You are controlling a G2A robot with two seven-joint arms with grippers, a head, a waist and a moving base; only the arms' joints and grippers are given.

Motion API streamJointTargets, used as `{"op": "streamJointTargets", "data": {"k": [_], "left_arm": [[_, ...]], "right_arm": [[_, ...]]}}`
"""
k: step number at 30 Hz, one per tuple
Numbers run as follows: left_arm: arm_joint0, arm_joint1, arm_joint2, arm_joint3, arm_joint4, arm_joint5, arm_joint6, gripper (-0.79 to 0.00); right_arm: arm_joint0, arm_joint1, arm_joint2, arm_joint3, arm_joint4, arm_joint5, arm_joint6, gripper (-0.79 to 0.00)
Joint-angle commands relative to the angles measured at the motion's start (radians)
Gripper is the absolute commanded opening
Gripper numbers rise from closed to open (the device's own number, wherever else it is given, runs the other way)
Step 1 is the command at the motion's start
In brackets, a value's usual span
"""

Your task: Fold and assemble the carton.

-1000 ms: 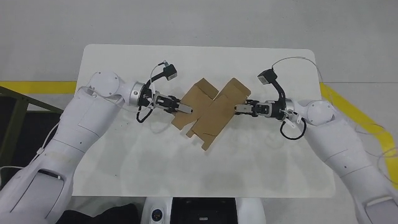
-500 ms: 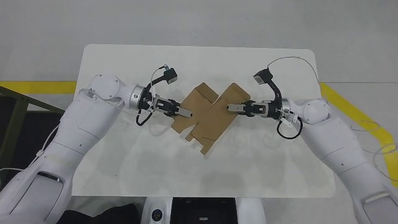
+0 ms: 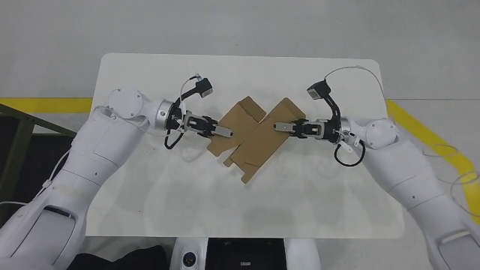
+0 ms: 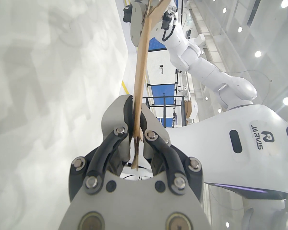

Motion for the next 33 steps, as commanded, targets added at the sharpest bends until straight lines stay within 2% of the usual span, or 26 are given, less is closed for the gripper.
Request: {"op": "streamJointTargets", "data": {"k": [1, 7, 11, 15, 21, 25, 33], "left_arm": [[0.001, -0.001, -0.012, 0.027, -0.029, -0.009, 0.012, 0.0], [-0.001, -0.011, -0.034, 0.071, -0.038, 0.011, 0.162, 0.0], [0.016, -0.016, -0.051, 0.057, -0.062, 0.027, 0.24, 0.0], [0.041, -0.018, -0.068, 0.026, -0.063, 0.027, 0.297, 0.0], [0.083, -0.018, -0.087, -0.026, -0.074, 0.054, 0.345, 0.0], [0.1, -0.018, -0.105, -0.053, -0.094, 0.064, 0.351, 0.0], [0.119, -0.015, -0.149, -0.088, -0.118, 0.08, 0.317, 0.0]], "right_arm": [[0.0, 0.001, 0.009, 0.009, 0.001, -0.017, -0.017, -0.785], [-0.005, 0.001, 0.034, 0.024, -0.006, -0.068, -0.068, -0.785], [-0.005, -0.006, 0.046, 0.039, -0.032, -0.078, -0.114, -0.785], [0.001, -0.013, 0.058, 0.04, -0.122, -0.062, -0.207, -0.785], [-0.01, -0.017, 0.08, 0.019, -0.202, -0.038, -0.298, -0.785], [-0.022, -0.018, 0.092, 0.006, -0.226, -0.028, -0.319, -0.785], [-0.044, -0.022, 0.114, 0.0, -0.266, -0.021, -0.352, -0.785]]}}
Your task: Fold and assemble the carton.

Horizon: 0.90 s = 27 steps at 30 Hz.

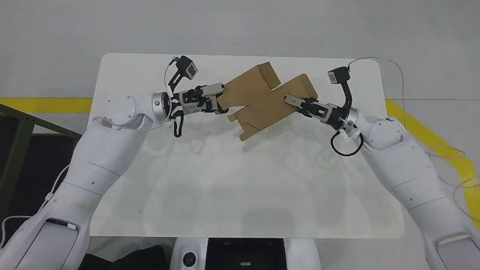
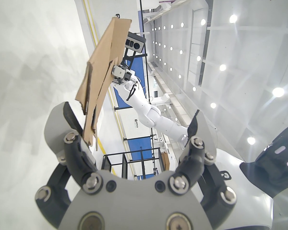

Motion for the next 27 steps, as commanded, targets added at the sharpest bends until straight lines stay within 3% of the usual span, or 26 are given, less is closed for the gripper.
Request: {"op": "streamJointTargets", "data": {"k": [1, 14, 27], "left_arm": [[0.004, 0.001, -0.011, -0.007, -0.007, 0.006, -0.014, 0.0], [0.028, -0.001, -0.058, -0.065, -0.026, 0.029, 0.002, 0.0], [0.007, -0.025, -0.03, -0.016, 0.043, 0.015, 0.084, 0.0]], "right_arm": [[-0.004, -0.001, 0.004, 0.0, -0.009, 0.001, -0.007, -0.785], [-0.022, -0.01, 0.025, -0.028, -0.063, 0.011, -0.023, -0.785], [-0.035, -0.02, 0.04, -0.052, -0.071, 0.011, -0.012, -0.785]]}}
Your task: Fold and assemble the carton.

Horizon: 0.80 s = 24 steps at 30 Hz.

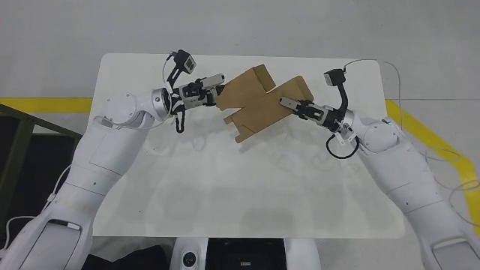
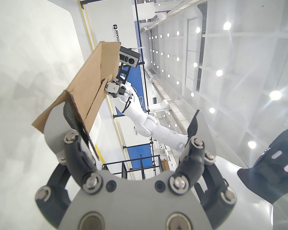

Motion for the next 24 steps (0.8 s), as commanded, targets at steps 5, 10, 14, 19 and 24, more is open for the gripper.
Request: {"op": "streamJointTargets", "data": {"k": [5, 10, 14, 19, 24], "left_arm": [[-0.006, -0.007, 0.006, 0.024, 0.031, 0.003, 0.017, -0.142], [-0.01, -0.012, 0.009, 0.036, 0.061, 0.003, 0.021, -0.317], [-0.012, -0.013, 0.01, 0.038, 0.127, -0.026, 0.034, -0.394], [-0.006, -0.014, 0.005, 0.034, 0.161, -0.04, 0.045, -0.465], [0.001, -0.014, -0.002, 0.03, 0.191, -0.049, 0.043, -0.6]], "right_arm": [[-0.003, -0.004, 0.008, -0.001, -0.002, -0.001, 0.007, -0.785], [-0.004, -0.007, 0.013, 0.0, -0.004, -0.003, 0.012, -0.785], [-0.003, -0.011, 0.016, 0.002, -0.006, -0.002, 0.015, -0.785], [-0.003, -0.015, 0.02, 0.005, -0.009, 0.0, 0.019, -0.785], [-0.003, -0.019, 0.023, 0.009, -0.011, 0.001, 0.021, -0.785]]}}
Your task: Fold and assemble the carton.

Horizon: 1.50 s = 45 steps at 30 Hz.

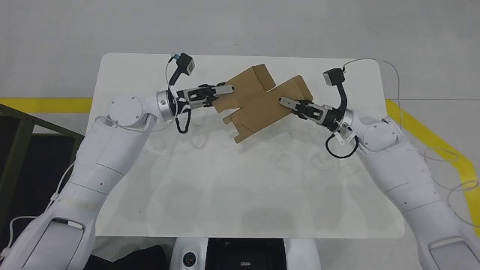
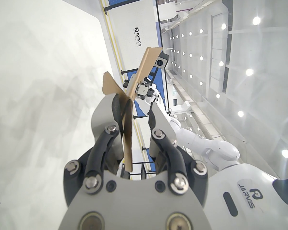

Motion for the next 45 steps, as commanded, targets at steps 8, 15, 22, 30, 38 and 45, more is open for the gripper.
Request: {"op": "streamJointTargets", "data": {"k": [8, 15, 22, 30, 38, 45], "left_arm": [[0.016, 0.005, -0.021, -0.021, 0.062, -0.028, -0.014, -0.656], [0.031, 0.009, -0.038, -0.041, 0.092, -0.037, -0.013, -0.603], [0.039, 0.011, -0.045, -0.061, 0.137, -0.045, -0.009, -0.677], [0.043, 0.009, -0.04, -0.075, 0.181, -0.046, 0.005, -0.742], [0.048, 0.008, -0.042, -0.087, 0.196, -0.049, 0.008, -0.785], [0.037, 0.01, -0.059, -0.078, 0.215, -0.048, 0.005, -0.785]], "right_arm": [[-0.006, -0.004, 0.013, 0.011, -0.012, 0.003, -0.003, -0.785], [-0.011, -0.006, 0.022, 0.011, -0.022, 0.011, 0.002, -0.785], [-0.013, -0.01, 0.027, 0.01, -0.028, 0.015, 0.005, -0.785], [-0.016, -0.014, 0.034, 0.013, -0.035, 0.016, 0.009, -0.785], [-0.018, -0.017, 0.041, 0.013, -0.039, 0.02, 0.016, -0.674], [-0.034, -0.009, 0.068, 0.007, -0.028, 0.016, 0.066, 0.0]]}}
